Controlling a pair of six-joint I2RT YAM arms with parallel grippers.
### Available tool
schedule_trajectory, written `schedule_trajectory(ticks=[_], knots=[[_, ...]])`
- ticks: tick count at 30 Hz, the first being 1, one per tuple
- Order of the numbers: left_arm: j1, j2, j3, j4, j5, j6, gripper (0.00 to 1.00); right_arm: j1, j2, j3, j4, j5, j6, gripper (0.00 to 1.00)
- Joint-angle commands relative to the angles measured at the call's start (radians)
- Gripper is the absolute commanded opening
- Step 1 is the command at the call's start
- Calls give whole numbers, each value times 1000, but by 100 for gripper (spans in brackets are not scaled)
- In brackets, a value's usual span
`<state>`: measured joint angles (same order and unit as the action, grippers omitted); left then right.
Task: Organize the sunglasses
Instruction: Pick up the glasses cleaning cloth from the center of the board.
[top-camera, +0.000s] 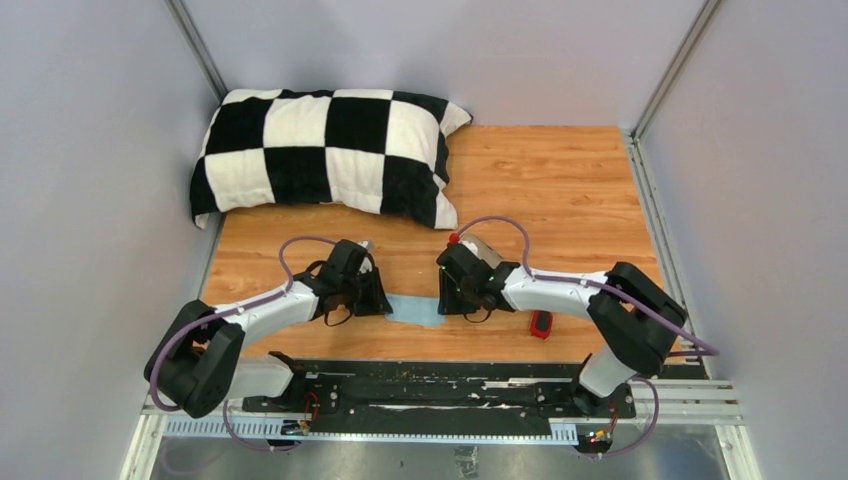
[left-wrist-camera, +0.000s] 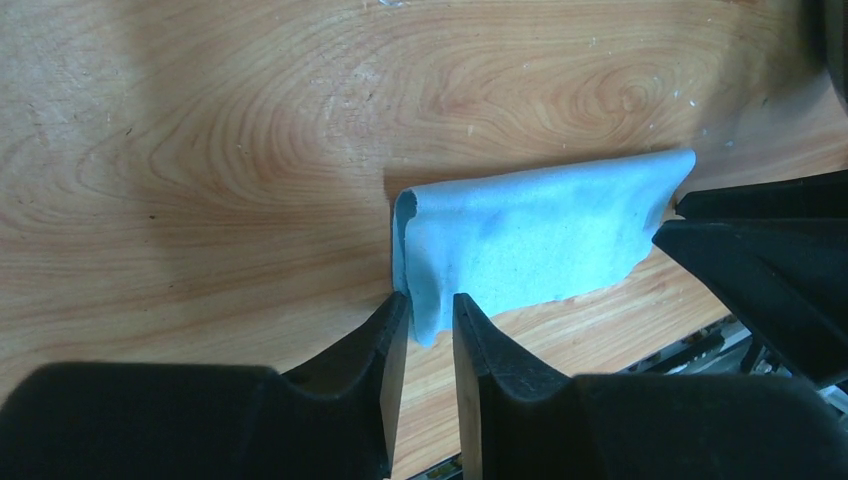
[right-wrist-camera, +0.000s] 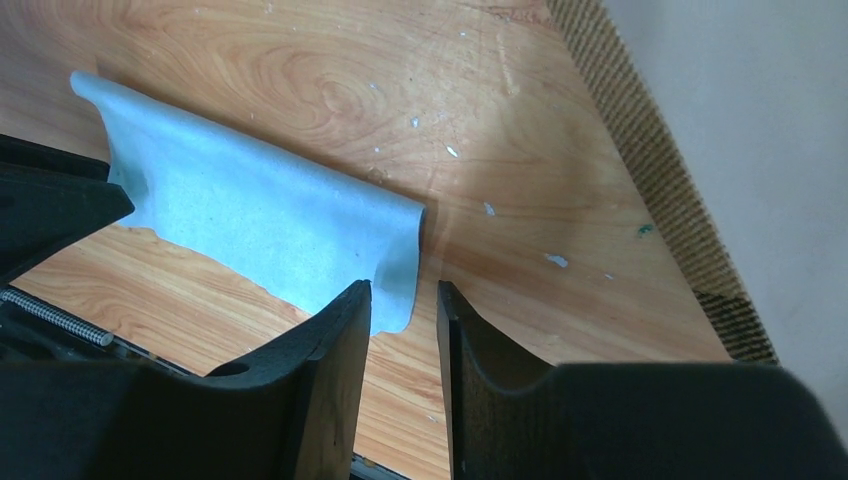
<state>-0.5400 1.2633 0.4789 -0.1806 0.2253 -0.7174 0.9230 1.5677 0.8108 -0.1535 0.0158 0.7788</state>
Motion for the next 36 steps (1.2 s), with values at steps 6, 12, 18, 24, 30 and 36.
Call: schedule_trajectory(ticks=[6, 12, 18, 24, 30, 36], knots=[[0, 15, -16, -34, -9, 3, 20, 12, 72, 23, -27, -46, -11, 32], [0, 15, -14, -33, -8, 1, 12, 12, 87, 32, -26, -55, -17, 29], [0, 9, -11, -35, -7, 1, 6, 13, 98, 41, -29, -53, -15, 25], [0, 3, -14, -16, 32, -5, 4, 13, 94, 46, -37, -48, -20, 15], [0, -14, -17, -20, 17, -15, 0, 14, 77, 40, -39, -39, -22, 15], [0, -34, -16, -49, -16, -13, 0, 14, 29, 13, -58, 26, -12, 32]])
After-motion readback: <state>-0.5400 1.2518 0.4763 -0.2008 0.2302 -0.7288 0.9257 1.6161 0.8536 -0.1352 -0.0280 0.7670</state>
